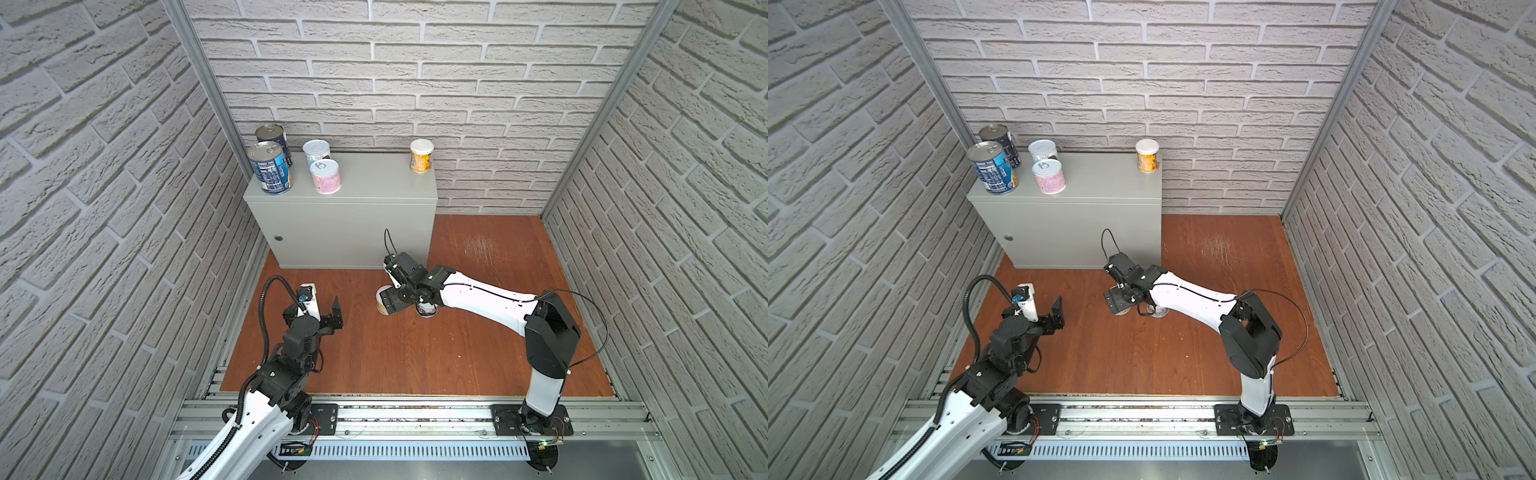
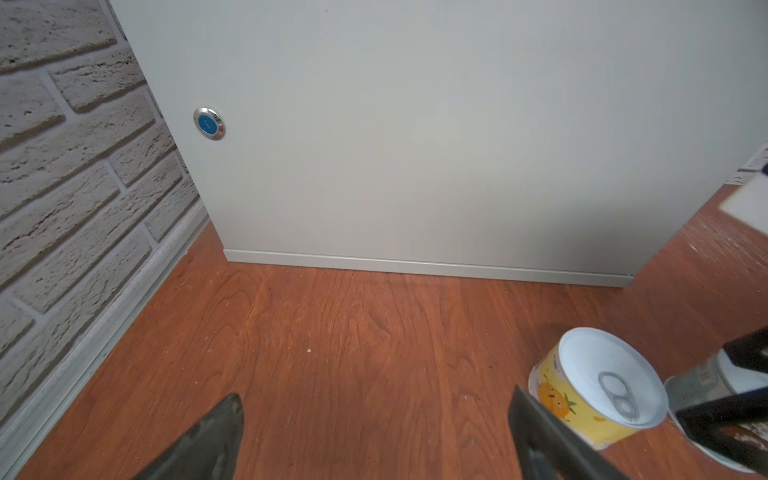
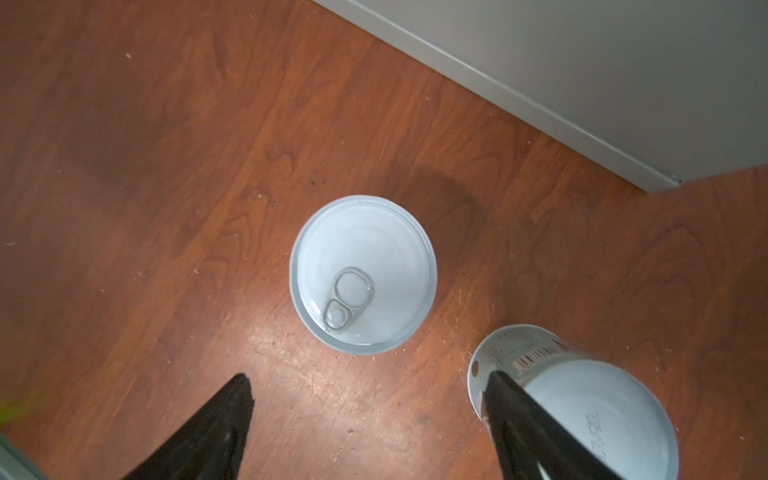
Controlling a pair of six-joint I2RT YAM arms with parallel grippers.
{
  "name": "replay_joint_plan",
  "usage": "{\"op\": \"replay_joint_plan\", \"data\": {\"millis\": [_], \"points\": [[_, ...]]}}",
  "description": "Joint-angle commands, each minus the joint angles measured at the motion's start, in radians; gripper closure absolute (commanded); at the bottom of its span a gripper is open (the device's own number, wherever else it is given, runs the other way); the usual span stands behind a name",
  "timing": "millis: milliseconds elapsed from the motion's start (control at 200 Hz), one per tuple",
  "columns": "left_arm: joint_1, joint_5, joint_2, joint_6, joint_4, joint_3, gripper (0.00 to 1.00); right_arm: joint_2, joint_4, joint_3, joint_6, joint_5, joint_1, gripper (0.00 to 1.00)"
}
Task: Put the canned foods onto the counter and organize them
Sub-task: 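Close the right gripper on the yellow-labelled floor can while the left gripper withdraws, then lift the yellow-labelled can with the right gripper toward the left gripper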
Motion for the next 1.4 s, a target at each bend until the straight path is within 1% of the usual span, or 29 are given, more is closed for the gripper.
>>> {"op": "replay_joint_plan", "data": {"millis": [0, 70, 275, 325, 355, 370, 405, 555, 755, 1025, 1180, 1305, 1395], "points": [[-0.007, 0.006, -0.032, -0.026, 0.007, -0.008, 0.02, 0.022, -0.055, 0.059, -0.039, 0.020, 0.005, 0.09], [-0.006, 0.006, -0.053, -0.037, -0.005, -0.007, 0.02, 0.057, -0.081, 0.095, -0.042, 0.007, 0.005, 0.06], [-0.007, 0.009, -0.076, -0.055, -0.030, -0.015, 0.02, 0.093, -0.037, 0.089, -0.037, -0.035, 0.004, 0.05], [-0.006, 0.011, -0.076, -0.061, -0.032, -0.019, 0.02, 0.107, -0.036, 0.099, -0.037, -0.047, 0.004, 0.00], [-0.006, 0.014, -0.077, -0.062, -0.032, -0.020, 0.02, 0.107, -0.039, 0.106, -0.038, -0.051, 0.005, 0.00], [-0.006, 0.015, -0.076, -0.063, -0.031, -0.020, 0.02, 0.135, -0.040, 0.110, -0.038, -0.052, 0.005, 0.00], [-0.006, 0.017, -0.076, -0.064, -0.030, -0.021, 0.02, 0.149, -0.042, 0.118, -0.036, -0.053, 0.005, 0.00], [-0.006, 0.023, -0.067, -0.071, -0.027, -0.028, 0.02, 0.171, -0.015, 0.120, -0.031, -0.064, 0.005, 0.00], [-0.006, 0.028, -0.059, -0.079, -0.023, -0.033, 0.02, 0.206, -0.016, 0.150, -0.024, -0.044, 0.005, 0.00], [-0.007, 0.035, -0.053, -0.082, -0.014, -0.039, 0.02, 0.221, 0.008, 0.161, -0.015, -0.022, 0.004, 0.06], [-0.006, 0.040, -0.050, -0.085, -0.015, -0.040, 0.02, 0.243, -0.005, 0.188, -0.020, -0.018, 0.003, 0.13], [-0.006, 0.042, -0.053, -0.085, -0.015, -0.041, 0.02, 0.255, -0.016, 0.199, -0.025, -0.014, 0.003, 0.20], [-0.006, 0.043, -0.055, -0.087, -0.014, -0.042, 0.02, 0.260, -0.020, 0.203, -0.031, -0.011, 0.003, 0.21]]}}
